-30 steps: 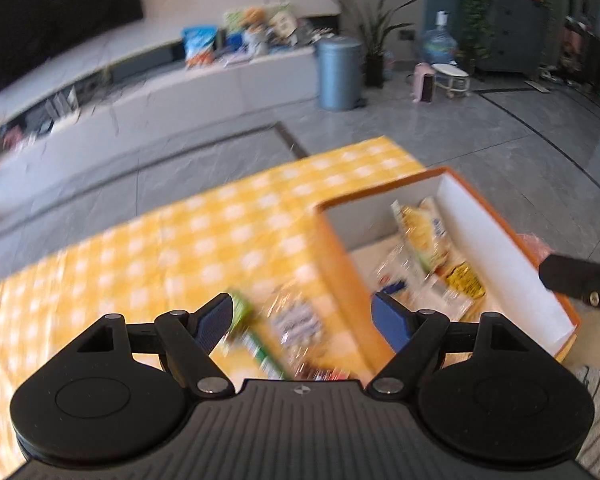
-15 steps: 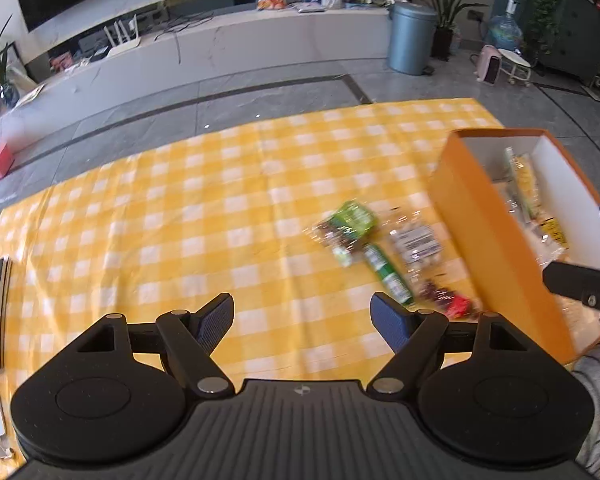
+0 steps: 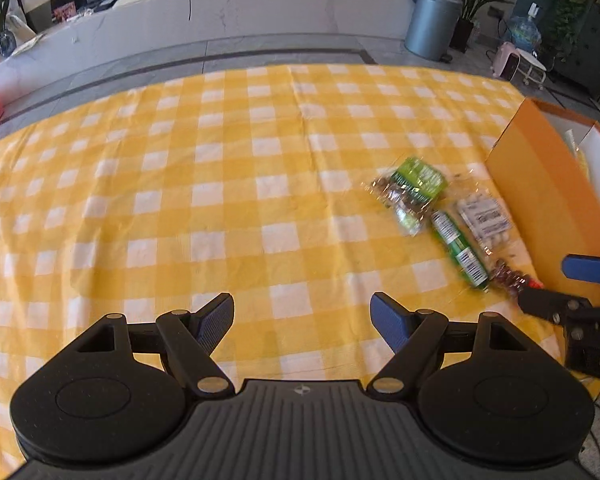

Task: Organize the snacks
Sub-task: 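Move the right tool to the green tube sausage and grasp it, then move the left tool to the green-label nut bag while the right tool holds the green tube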

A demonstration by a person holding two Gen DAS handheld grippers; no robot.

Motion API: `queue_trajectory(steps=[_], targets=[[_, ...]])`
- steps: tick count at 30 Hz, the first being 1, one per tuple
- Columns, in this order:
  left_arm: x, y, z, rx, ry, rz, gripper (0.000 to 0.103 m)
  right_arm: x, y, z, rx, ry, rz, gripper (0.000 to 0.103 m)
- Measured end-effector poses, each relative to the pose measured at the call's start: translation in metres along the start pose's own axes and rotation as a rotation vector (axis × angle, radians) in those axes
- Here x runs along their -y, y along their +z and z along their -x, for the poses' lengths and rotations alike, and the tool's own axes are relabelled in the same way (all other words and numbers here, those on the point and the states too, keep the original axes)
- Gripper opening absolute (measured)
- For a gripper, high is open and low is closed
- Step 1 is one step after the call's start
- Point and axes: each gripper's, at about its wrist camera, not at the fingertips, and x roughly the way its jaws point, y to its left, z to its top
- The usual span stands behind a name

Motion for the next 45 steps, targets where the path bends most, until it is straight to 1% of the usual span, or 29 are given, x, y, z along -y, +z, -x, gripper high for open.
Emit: queue_trajectory(steps=[2,4,6,8,10,12,14,15,18,22,23,24,27,30,32,34,36,38,40,42,45], targets=[[-0.009,-0.005,-0.006,-0.007,-0.031,0.021,0.091,-0.003,0.003,-0.015,-0.026,0.0,-0.015,0.048],[-0.017,-0.009,-0.009,-0.012,-0.065,0.06,0.091,-0.006,0.008,-0.03,-0.046,0.0,-0.008,0.047],[-0.02,-0.011,-0.013,-0.022,-0.083,0.07,0.091,-0.008,0.014,-0.045,-0.063,0.003,0.006,0.039],[-0.019,-0.011,-0.013,-0.018,-0.085,0.058,0.091,-0.007,0.018,-0.061,-0.085,-0.004,0.001,0.036],[-0.019,-0.011,-0.013,-0.015,-0.093,0.06,0.091,-0.005,0.023,-0.077,-0.102,-0.016,-0.006,0.034],[-0.021,-0.011,-0.015,-0.023,-0.1,0.076,0.091,-0.009,0.027,-0.089,-0.113,-0.021,0.034,0.028],[-0.023,-0.013,-0.018,-0.034,-0.091,0.081,0.091,-0.016,0.03,-0.098,-0.122,-0.037,0.086,0.026],[-0.024,-0.013,-0.02,-0.041,-0.082,0.082,0.091,-0.018,0.031,-0.102,-0.124,-0.043,0.108,0.021],[-0.026,-0.014,-0.023,-0.051,-0.072,0.09,0.091,-0.018,0.033,-0.107,-0.128,-0.052,0.119,0.021],[-0.027,-0.015,-0.02,-0.048,-0.072,0.087,0.091,-0.017,0.027,-0.098,-0.143,-0.003,0.088,0.021],[-0.026,-0.015,-0.02,-0.042,-0.066,0.091,0.091,-0.018,0.023,-0.092,-0.134,0.005,0.068,0.021],[-0.027,-0.015,-0.02,-0.036,-0.061,0.094,0.091,-0.02,0.017,-0.086,-0.131,0.008,0.059,0.021],[-0.028,-0.016,-0.021,-0.038,-0.064,0.101,0.091,-0.031,-0.011,-0.069,-0.153,0.024,0.083,0.021],[-0.029,-0.017,-0.022,-0.044,-0.06,0.109,0.091,-0.036,-0.039,-0.056,-0.197,0.059,0.07,0.021],[-0.03,-0.017,-0.022,-0.045,-0.058,0.113,0.091,-0.038,-0.05,-0.048,-0.219,0.064,0.062,0.021],[-0.03,-0.017,-0.021,-0.041,-0.061,0.119,0.091,-0.04,-0.058,-0.044,-0.264,0.068,0.068,0.021],[-0.03,-0.017,-0.019,-0.037,-0.066,0.122,0.091,-0.042,-0.061,-0.041,-0.298,0.076,0.065,0.021],[-0.03,-0.017,-0.019,-0.037,-0.067,0.121,0.091,-0.043,-0.062,-0.041,-0.31,0.074,0.064,0.021],[-0.031,-0.017,-0.019,-0.039,-0.065,0.122,0.091,-0.043,-0.06,-0.042,-0.306,0.061,0.061,0.023],[-0.031,-0.018,-0.02,-0.039,-0.062,0.125,0.091,-0.045,-0.056,-0.043,-0.291,0.054,0.072,0.031],[-0.03,-0.019,-0.02,-0.043,-0.062,0.121,0.091,-0.049,-0.05,-0.045,-0.28,0.051,0.095,0.032]])
